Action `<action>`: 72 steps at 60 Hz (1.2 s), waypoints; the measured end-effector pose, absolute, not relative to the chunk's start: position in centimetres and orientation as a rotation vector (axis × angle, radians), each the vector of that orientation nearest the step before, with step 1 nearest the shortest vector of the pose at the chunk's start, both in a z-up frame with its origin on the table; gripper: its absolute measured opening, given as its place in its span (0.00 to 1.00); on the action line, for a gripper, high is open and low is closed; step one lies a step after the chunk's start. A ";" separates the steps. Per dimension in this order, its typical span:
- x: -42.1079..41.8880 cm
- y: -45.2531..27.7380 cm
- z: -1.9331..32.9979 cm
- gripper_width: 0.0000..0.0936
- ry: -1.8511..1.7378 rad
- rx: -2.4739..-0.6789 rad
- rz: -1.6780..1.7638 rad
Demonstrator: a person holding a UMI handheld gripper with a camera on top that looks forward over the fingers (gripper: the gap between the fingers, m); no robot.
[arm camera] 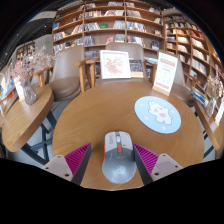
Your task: Arrange mouse
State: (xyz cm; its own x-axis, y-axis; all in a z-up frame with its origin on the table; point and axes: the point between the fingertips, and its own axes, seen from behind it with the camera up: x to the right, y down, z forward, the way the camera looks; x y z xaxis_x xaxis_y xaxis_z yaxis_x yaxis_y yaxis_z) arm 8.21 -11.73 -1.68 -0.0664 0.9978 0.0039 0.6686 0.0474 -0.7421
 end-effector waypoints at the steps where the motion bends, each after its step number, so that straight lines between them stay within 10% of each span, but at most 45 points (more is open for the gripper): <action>1: 8.0 -11.7 -1.7 0.89 -1.791 -1.675 0.794; 6: 7.9 -11.7 -1.7 0.81 -1.794 -1.674 0.792; 10: 7.6 -11.9 -1.7 0.51 -1.805 -1.655 0.801; 15: 7.7 -12.2 -1.5 0.48 -1.822 -1.636 0.794; 40: -1.7 -1.5 7.6 0.48 -1.616 -1.570 0.845; 72: -7.5 4.8 -0.9 0.63 -1.639 -1.698 0.784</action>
